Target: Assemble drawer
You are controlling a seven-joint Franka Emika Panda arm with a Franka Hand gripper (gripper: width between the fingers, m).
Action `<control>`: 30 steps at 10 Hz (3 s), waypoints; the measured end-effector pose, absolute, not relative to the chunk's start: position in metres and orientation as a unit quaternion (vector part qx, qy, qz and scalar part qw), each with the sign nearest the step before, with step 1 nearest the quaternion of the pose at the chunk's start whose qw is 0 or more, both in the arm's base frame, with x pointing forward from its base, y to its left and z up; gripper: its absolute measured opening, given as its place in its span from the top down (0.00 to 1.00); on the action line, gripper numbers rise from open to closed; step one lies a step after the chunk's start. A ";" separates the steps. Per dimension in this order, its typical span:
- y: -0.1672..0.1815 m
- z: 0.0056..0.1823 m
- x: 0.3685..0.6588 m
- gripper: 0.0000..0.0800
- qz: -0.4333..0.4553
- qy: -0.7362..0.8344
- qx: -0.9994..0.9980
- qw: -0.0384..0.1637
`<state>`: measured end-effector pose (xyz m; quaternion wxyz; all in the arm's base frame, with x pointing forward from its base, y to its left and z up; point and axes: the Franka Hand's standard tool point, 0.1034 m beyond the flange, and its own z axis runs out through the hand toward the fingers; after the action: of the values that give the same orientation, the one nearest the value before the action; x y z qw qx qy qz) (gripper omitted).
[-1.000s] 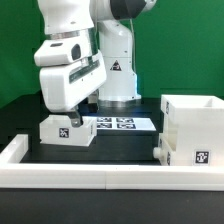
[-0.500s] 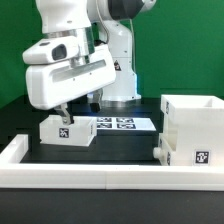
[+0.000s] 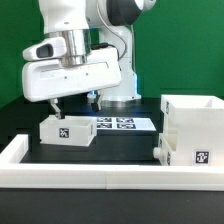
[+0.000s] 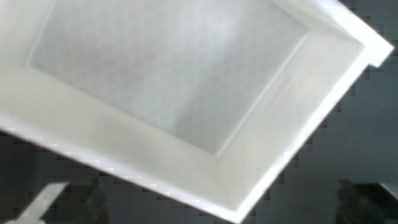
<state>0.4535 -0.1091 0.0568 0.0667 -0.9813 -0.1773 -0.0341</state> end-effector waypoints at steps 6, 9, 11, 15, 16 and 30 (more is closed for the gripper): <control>-0.101 0.052 0.446 0.19 -0.022 0.041 -0.997 0.068; -0.084 0.039 0.439 0.19 -0.006 0.133 -0.989 0.068; -0.077 0.026 0.436 0.19 -0.006 0.106 -0.992 0.063; -0.079 0.007 0.430 0.19 -0.018 0.059 -0.997 0.053; -0.081 0.006 0.429 0.19 -0.017 0.054 -0.997 0.054; -0.054 0.019 0.440 0.95 -0.019 0.030 -0.997 0.063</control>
Offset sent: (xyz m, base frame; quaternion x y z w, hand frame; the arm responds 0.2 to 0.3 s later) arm 0.0000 0.0000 0.0000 0.0000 0.0000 0.1296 0.9916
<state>0.4399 -0.0541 0.0192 0.0627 -0.9974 0.0296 -0.0193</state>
